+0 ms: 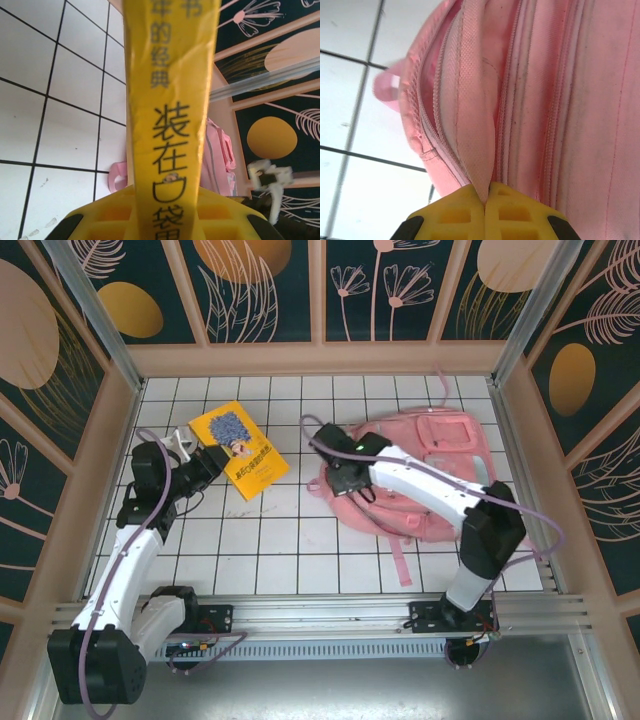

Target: Pack the student bag

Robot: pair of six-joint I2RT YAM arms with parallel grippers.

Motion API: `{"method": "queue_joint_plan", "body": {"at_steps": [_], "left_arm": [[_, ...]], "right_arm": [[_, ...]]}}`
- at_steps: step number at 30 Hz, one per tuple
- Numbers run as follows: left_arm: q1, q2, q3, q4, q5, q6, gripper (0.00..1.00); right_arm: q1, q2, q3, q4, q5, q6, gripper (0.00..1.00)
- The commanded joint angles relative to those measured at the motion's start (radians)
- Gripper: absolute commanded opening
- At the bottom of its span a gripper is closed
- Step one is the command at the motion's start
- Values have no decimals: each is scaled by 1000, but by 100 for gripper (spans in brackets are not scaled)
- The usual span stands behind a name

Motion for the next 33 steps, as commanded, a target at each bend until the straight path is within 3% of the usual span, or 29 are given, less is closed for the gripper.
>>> {"method": "queue_joint_plan", "body": {"at_steps": [1,6,11,23,33], "left_arm": [[-32,8,56,126,68,-3,0],[-104,49,80,225,85,-77,0],[-234,122,87,398,63,-181,0],[-442,408,141,868,-46,-462,0],[-603,677,248,1053,-140,-588,0]], "right_arm": [[-97,-147,63,70,-205,-10,0],[-333,-296,70,137,-602,3,0],[-479,-352,81,126,-797,-13,0],[-557,-482,-25,199,-904,49,0],[-600,-537,-20,239,-945,122,0]]}}
